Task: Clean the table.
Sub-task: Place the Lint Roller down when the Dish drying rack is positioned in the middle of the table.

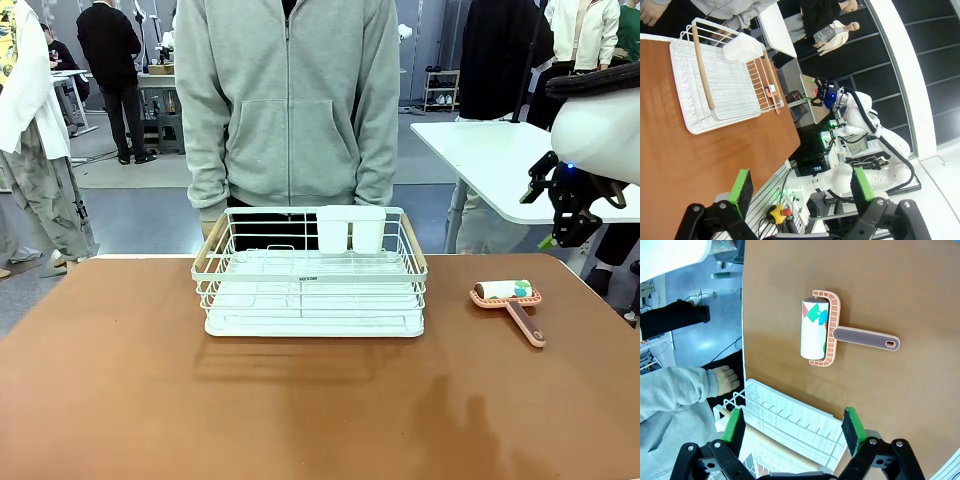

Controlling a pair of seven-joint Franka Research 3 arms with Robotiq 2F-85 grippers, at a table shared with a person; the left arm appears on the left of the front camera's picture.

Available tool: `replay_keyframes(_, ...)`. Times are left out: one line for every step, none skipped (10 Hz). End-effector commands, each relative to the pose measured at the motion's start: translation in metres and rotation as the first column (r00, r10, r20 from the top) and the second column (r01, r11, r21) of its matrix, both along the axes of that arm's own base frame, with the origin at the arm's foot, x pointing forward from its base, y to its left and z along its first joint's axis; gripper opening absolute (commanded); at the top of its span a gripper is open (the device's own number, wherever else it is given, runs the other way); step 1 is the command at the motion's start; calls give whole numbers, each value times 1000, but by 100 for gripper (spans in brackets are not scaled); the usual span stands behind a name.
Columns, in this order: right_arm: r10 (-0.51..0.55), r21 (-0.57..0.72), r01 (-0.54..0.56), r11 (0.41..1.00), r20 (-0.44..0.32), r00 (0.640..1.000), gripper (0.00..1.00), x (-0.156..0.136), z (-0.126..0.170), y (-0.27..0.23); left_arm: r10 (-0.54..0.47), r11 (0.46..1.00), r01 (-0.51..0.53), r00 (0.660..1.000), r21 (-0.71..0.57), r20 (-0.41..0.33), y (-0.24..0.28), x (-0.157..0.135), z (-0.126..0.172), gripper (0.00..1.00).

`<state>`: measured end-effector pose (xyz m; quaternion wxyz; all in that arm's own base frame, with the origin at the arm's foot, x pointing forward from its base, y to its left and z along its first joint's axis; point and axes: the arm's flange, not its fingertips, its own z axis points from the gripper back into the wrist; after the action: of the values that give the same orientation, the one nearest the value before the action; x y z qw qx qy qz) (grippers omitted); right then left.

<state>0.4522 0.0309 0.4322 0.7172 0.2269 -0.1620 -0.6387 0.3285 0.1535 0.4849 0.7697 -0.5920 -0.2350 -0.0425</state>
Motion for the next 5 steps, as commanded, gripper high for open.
replay_keyframes(3,0,-3,1000,2,1000,100,0,1,1,-3,1000,3,1000,-21,22,1,-2,2,100)
replay_keyframes(3,0,-3,1000,2,1000,100,0,1,1,-3,1000,3,1000,-21,22,1,-2,2,100)
replay_keyframes(3,0,-3,1000,2,1000,100,0,1,1,-3,1000,3,1000,-21,22,1,-2,2,100)
replay_keyframes(3,0,-3,1000,2,1000,100,0,1,1,-3,1000,3,1000,-21,22,1,-2,2,100)
replay_keyframes(3,0,-3,1000,2,1000,100,0,1,1,-3,1000,3,1000,-21,22,1,-2,2,100)
